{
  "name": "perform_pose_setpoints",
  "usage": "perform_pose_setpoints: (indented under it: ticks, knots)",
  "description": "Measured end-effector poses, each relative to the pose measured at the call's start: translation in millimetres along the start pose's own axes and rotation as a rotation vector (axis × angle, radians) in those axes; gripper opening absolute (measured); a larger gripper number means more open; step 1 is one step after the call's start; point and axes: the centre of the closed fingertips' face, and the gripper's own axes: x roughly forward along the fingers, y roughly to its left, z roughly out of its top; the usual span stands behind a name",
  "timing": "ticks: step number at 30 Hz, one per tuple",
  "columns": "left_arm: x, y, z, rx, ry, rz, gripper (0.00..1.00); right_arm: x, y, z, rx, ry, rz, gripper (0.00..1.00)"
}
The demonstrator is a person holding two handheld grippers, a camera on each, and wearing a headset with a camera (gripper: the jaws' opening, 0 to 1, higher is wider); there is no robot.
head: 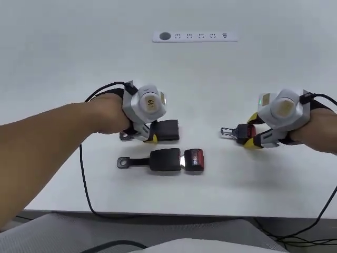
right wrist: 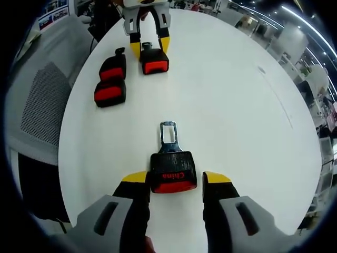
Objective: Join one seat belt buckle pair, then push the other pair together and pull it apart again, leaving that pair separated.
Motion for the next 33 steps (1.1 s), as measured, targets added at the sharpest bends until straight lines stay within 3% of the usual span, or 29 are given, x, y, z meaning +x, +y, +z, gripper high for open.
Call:
perform_pose_setpoints:
  ticks: [3,7,14,19,22,26,29,33]
  knots:
    - [-1.0,1.7,-1.3,-0.025,-0.01,0.006,0.33,-0.3,-2.6,-0.6,0.015,-0.002,-0.021,0.44]
    - [-4.4,-0.1,-7.8,-0.051,-0.016,0.003,0.41,-5.3,-0.8,3.6,0.061,-0.036,-0.04,0.48]
    - [-25.1,1.9,-1.3,-0.143,-0.105,0.067,0.45,-16.5,9.5,9.0,0.119,-0.093,-0.073,0.52]
    - [-40.4,-14.0,4.8,-0.206,-0.189,0.088,0.55,-25.0,24.2,17.5,0.156,-0.126,-0.082,0.55]
    - [-50.8,-22.8,4.3,-0.242,-0.211,0.11,0.6,-26.9,26.0,19.6,0.189,-0.152,-0.097,0.61]
    - [-61.3,-29.0,-4.4,-0.296,-0.25,0.153,0.68,-34.9,34.4,22.7,0.221,-0.173,-0.114,0.71]
    - [-65.1,-41.3,-11.7,-0.347,-0.288,0.151,0.7,-36.7,41.1,21.3,0.233,-0.186,-0.107,0.73]
    - [-67.2,-54.0,-34.0,-0.404,-0.269,0.173,0.74,-40.0,49.1,16.8,0.249,-0.178,-0.103,0.77]
